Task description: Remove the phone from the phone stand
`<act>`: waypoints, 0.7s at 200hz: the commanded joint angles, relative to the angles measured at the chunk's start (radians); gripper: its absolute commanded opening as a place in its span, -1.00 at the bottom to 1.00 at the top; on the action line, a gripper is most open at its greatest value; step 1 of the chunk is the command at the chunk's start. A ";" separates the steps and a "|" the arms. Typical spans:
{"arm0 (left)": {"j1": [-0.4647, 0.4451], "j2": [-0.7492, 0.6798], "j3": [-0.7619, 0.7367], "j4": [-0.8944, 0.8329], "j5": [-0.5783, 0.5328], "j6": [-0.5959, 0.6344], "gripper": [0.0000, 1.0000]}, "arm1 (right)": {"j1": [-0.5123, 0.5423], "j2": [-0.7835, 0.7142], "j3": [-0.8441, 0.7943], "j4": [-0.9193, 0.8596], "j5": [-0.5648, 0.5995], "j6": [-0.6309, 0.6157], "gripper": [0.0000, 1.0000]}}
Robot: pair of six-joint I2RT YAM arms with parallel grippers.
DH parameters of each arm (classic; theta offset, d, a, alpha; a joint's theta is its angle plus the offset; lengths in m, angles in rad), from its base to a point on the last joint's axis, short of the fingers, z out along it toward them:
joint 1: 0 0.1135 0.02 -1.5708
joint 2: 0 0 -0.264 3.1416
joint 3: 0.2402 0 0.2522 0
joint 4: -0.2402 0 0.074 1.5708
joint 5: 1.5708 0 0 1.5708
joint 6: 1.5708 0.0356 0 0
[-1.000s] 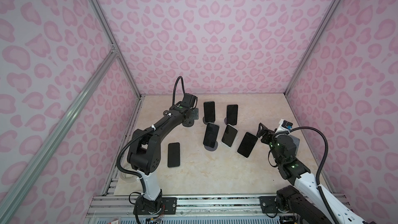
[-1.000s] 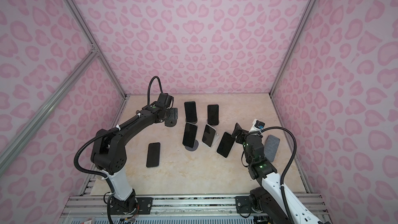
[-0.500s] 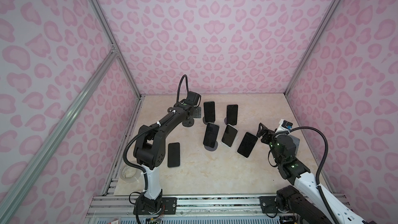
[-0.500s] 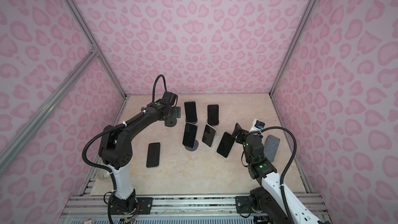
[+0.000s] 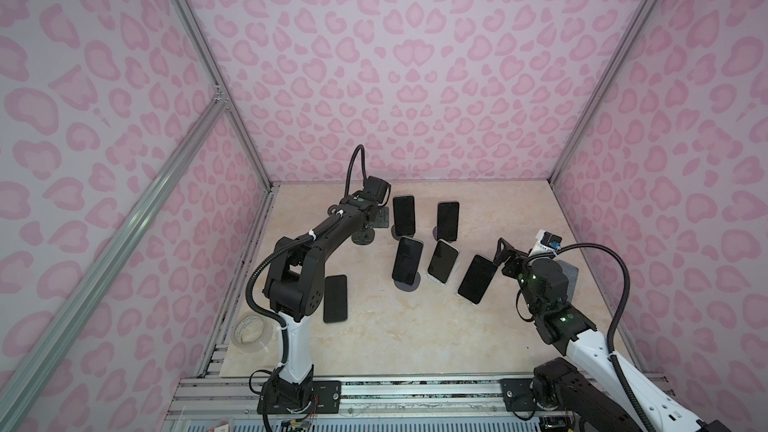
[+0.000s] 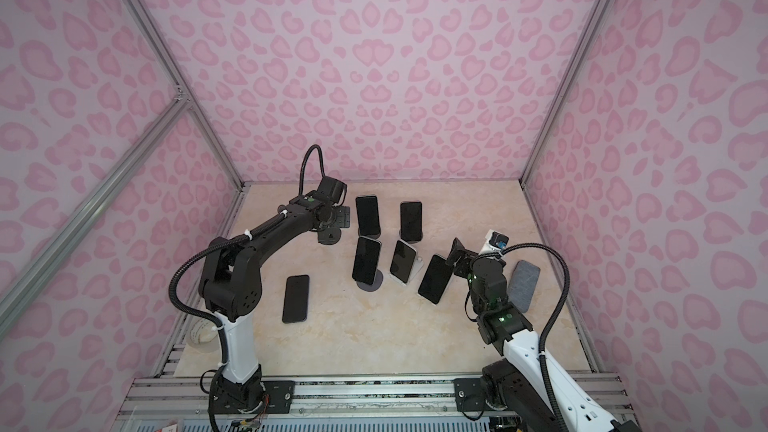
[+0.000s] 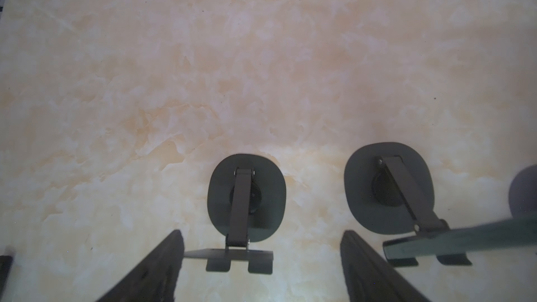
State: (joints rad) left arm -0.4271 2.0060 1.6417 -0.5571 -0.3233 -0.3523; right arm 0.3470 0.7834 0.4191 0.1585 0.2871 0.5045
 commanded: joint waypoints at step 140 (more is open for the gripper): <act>0.001 0.064 -0.029 0.040 -0.118 -0.080 0.52 | 0.004 0.011 0.006 0.021 0.003 -0.006 0.93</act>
State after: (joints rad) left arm -0.4263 2.0613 1.6192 -0.5385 -0.4126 -0.4183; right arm 0.3515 0.7952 0.4206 0.1593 0.2871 0.5034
